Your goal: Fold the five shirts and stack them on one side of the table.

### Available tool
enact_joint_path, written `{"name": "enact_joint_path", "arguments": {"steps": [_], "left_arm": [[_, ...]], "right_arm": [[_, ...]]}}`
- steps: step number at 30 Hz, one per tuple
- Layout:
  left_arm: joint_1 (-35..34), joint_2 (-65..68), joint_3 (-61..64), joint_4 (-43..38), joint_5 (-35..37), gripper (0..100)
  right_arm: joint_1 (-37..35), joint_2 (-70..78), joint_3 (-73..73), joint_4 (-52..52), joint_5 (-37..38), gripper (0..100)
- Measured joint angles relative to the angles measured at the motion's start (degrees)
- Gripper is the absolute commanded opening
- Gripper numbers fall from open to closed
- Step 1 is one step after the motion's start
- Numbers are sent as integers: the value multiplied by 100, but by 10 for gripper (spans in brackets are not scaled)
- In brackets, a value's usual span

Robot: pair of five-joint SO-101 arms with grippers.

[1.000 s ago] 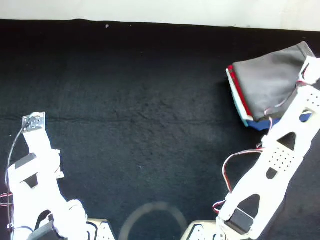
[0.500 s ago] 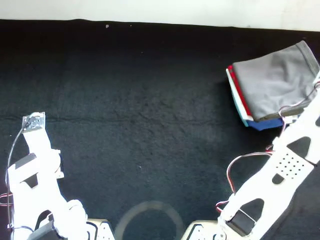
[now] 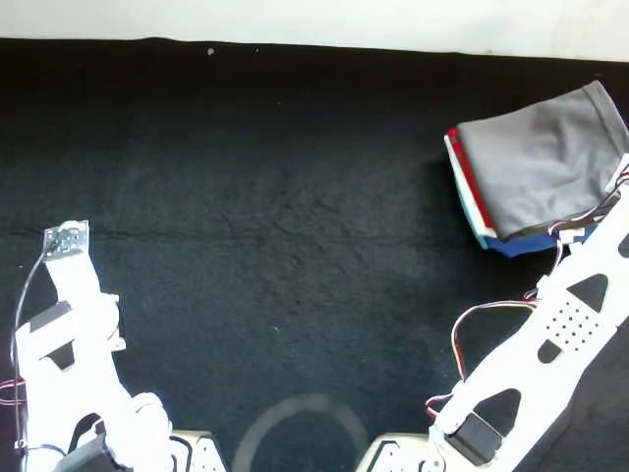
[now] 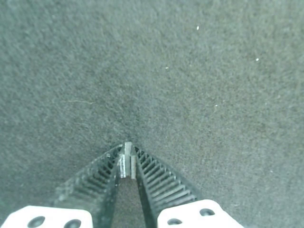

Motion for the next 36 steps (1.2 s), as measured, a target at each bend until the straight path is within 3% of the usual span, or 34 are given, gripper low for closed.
{"name": "enact_joint_path", "arguments": {"steps": [9,18,27,32,36], "left_arm": [[0,0,0,0,0,8],[0,0,0,0,0,8],[0,-123,9,70,0,8],[413,-844,-378,985,0,8],[1240,-1749,-730,1881,0,8]], "right_arm": [[-1178,-1547,-9,791,-466,7],[-2426,-1046,-9,712,-466,7],[-2462,-765,0,1204,-484,6],[-2418,-1908,114,1222,-484,6],[-2418,-3297,1336,1222,-484,6]]}}
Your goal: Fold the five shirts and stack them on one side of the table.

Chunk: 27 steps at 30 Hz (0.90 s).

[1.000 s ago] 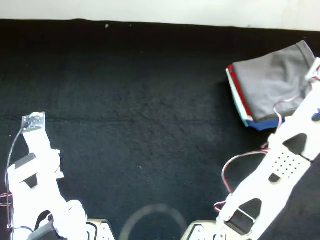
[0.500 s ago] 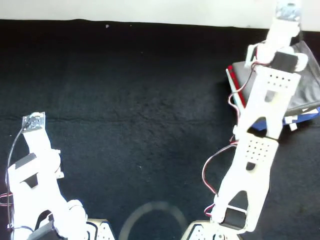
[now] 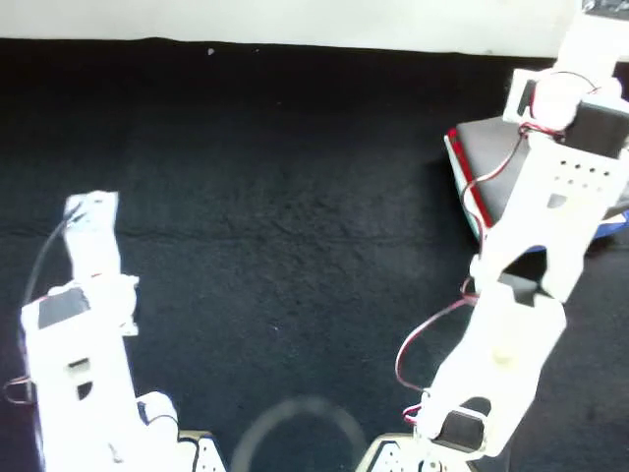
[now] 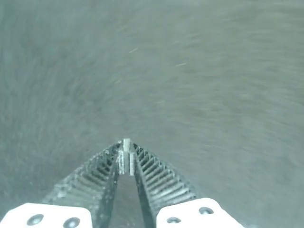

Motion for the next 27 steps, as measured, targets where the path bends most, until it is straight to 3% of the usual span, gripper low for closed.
{"name": "enact_joint_path", "arguments": {"steps": [6,14,27], "left_arm": [[897,-1389,-62,862,0,8],[976,-2505,484,1081,0,8],[976,-4273,1846,1108,0,9]], "right_arm": [[-255,-2752,3534,0,0,6],[-352,-5723,8404,-897,0,6],[-519,-9108,13415,-3174,0,7]]}}
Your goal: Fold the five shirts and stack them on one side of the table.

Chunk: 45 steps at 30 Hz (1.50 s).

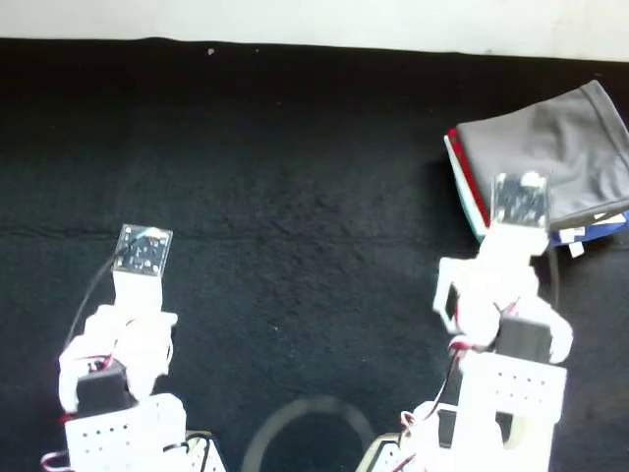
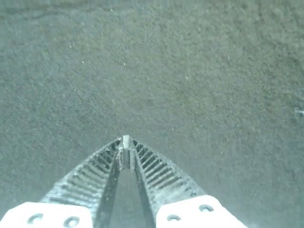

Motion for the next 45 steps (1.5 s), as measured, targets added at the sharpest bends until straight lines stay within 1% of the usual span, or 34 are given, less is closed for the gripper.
{"name": "enact_joint_path", "arguments": {"steps": [4,10,12,14,19,23,26,29,31,35,45], "left_arm": [[0,-1090,527,26,0,9],[26,-1178,1213,26,0,9],[26,-1222,1231,26,185,8],[26,-1231,1240,26,580,9],[26,-1231,1275,26,1802,9],[26,-1231,1468,26,2286,8],[26,-1231,1495,123,2391,9],[26,-1231,1495,536,2400,9],[26,-1231,1495,642,2400,9],[26,-1231,1495,659,2400,9],[26,-1231,1495,659,2400,9]], "right_arm": [[0,-1037,1099,-114,0,7],[0,-2831,2541,-149,0,7],[0,-3543,3068,-149,0,7],[0,-4079,3587,-176,0,7],[0,-4123,4273,-589,0,7],[0,-4123,4290,-651,0,7],[0,-4123,4290,-642,0,7],[0,-4132,4290,-325,0,7],[0,-4132,4290,-53,0,7],[0,-4132,4290,123,0,7],[0,-4132,4299,132,0,7]]}}
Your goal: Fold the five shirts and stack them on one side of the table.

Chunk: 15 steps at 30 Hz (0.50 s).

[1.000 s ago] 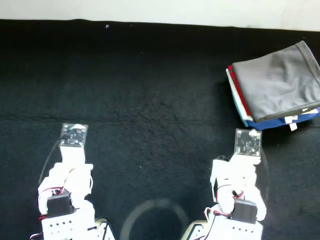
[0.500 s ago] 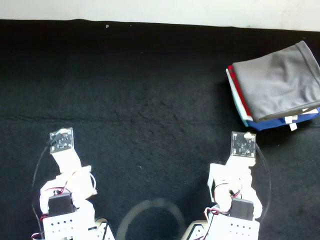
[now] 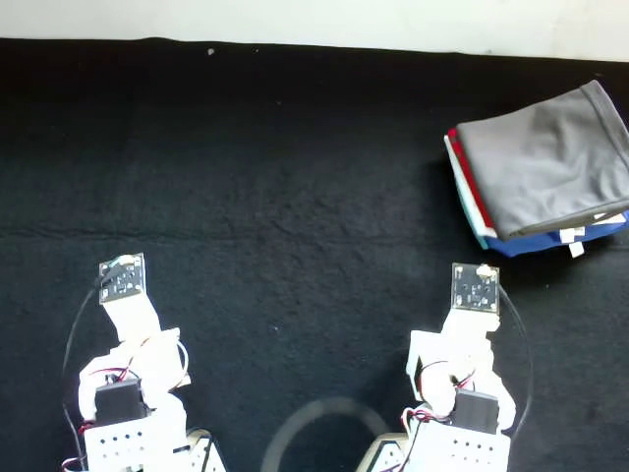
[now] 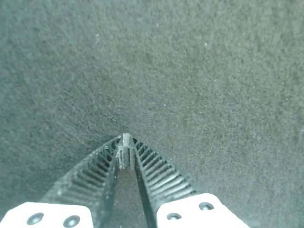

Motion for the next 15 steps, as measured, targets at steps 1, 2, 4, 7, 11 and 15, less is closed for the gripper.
{"name": "enact_joint_path", "arguments": {"steps": [1,2,4,7,11,15], "left_arm": [[0,0,0,0,0,9],[0,0,0,0,0,9],[0,-9,9,9,0,9],[0,-9,9,26,0,9],[0,-9,9,26,0,9],[105,-9,9,26,9,9]], "right_arm": [[0,0,0,0,0,7],[0,0,0,0,0,7],[0,0,0,0,0,7],[0,-132,0,18,0,7],[0,-158,0,53,0,7],[0,-158,0,53,0,7]]}}
